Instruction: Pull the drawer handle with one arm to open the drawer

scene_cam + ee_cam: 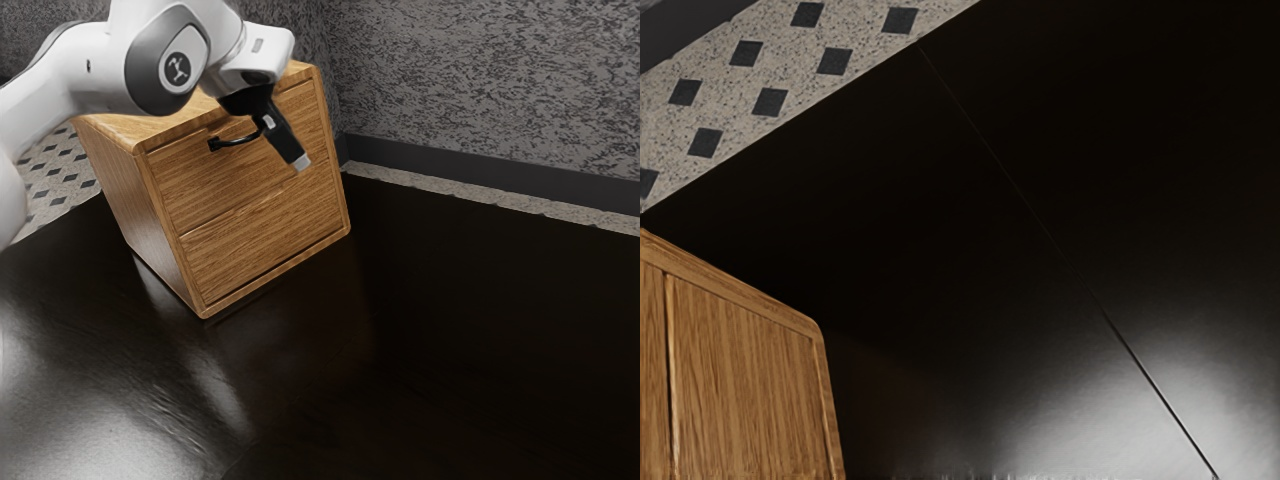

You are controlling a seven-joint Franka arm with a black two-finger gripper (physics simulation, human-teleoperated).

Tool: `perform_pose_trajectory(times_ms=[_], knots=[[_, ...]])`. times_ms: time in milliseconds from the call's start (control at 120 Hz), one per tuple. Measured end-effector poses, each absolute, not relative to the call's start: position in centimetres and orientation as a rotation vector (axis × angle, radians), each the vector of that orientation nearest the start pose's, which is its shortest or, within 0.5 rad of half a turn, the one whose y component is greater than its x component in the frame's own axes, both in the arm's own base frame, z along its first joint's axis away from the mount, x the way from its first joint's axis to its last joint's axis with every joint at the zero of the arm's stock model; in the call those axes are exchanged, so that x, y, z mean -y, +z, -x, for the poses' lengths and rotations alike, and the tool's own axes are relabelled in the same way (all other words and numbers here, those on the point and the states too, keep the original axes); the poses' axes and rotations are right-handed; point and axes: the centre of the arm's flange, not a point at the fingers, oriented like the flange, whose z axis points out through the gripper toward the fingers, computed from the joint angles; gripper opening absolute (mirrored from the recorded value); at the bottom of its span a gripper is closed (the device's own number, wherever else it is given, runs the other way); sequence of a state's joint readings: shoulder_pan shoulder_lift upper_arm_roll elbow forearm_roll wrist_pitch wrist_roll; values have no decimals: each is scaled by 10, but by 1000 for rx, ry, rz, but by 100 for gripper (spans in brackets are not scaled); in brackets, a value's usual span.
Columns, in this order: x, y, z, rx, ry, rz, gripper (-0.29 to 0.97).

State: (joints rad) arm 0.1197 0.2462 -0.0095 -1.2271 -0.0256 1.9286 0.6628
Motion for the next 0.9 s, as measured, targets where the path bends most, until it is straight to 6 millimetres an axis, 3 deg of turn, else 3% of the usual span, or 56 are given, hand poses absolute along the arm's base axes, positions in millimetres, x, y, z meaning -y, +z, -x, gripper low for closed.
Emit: perform_pose_trajectory(times_ms=[250, 525, 683, 900], knots=[[-92, 682, -650, -633, -634, 2857, 68], [-96, 690, -645, -542, -638, 2860, 68], [-110, 687, -644, -480, -610, 2854, 68], [-95, 678, -652, -490, -558, 2804, 68]])
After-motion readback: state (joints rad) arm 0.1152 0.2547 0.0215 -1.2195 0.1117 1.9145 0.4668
